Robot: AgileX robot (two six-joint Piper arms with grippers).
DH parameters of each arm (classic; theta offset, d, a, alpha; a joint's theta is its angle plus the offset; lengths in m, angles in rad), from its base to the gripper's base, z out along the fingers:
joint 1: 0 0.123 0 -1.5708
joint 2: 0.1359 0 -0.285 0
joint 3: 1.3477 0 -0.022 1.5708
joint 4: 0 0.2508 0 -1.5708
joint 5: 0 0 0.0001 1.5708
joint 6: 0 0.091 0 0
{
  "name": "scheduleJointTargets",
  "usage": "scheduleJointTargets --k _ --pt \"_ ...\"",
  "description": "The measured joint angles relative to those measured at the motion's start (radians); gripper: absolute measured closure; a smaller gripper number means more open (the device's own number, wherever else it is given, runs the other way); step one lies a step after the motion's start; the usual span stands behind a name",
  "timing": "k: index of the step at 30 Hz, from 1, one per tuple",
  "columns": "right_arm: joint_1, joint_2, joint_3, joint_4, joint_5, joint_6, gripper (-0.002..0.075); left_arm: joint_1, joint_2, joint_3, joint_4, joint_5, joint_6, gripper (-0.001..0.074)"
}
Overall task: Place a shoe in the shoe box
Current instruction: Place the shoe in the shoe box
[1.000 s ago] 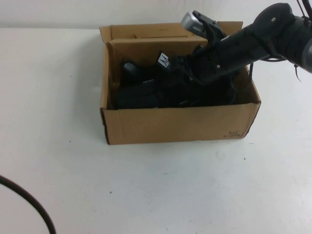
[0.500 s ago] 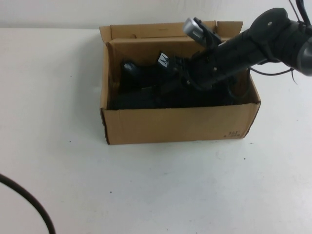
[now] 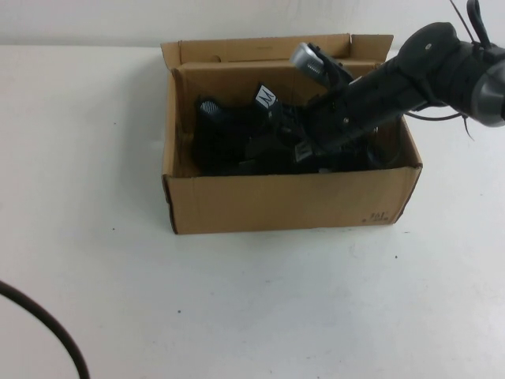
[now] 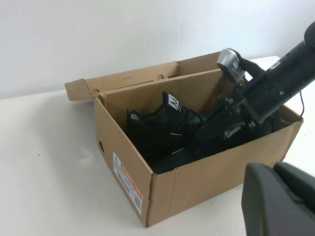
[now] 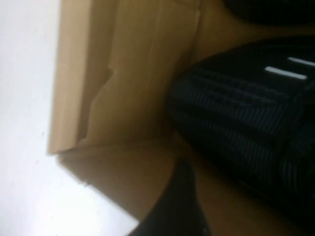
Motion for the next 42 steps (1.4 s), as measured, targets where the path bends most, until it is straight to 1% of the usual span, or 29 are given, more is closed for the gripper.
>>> scheduleJointTargets --k 2,4,7,11,14,19,22,26,28,31,42 --pt "-0.002 0.000 -0.025 0.000 0.029 -0.013 0.0155 0.000 0.000 0.000 0.000 0.000 0.000 0.0736" --pt "-0.004 0.000 -0.066 0.000 0.068 -0.015 0.0148 0.000 0.000 0.000 0.000 0.004 0.000 0.0736" --pt "-0.011 0.000 -0.138 -0.021 0.118 -0.016 0.0151 0.000 0.000 0.000 0.000 0.006 0.000 0.0736" --pt "-0.015 -0.020 -0.201 -0.123 0.165 0.036 0.0165 0.000 0.000 0.000 0.000 0.015 0.000 0.0736" --pt "-0.015 -0.036 -0.214 -0.198 0.200 0.084 0.0168 0.000 0.000 0.000 0.000 0.015 0.000 0.0736" --pt "-0.017 -0.037 -0.214 -0.253 0.214 0.120 0.0170 0.000 0.000 0.000 0.000 0.015 0.000 0.0736" --pt "-0.017 -0.037 -0.214 -0.292 0.214 0.124 0.0184 -0.002 0.000 0.000 0.000 0.015 0.000 0.0736" --pt "-0.017 -0.045 -0.214 -0.356 0.210 0.125 0.0232 -0.016 0.000 0.000 0.002 0.028 0.000 0.0736" --pt "-0.017 -0.056 -0.214 -0.364 0.210 0.114 0.0256 -0.018 0.000 0.000 0.008 0.033 0.000 0.0736" --pt "-0.017 -0.067 -0.214 -0.366 0.215 0.102 0.0269 -0.018 0.000 0.001 0.011 0.038 0.000 0.0736" --pt "-0.017 -0.058 -0.214 -0.332 0.217 0.085 0.0274 -0.018 0.000 0.002 0.017 0.041 0.000 0.0736"
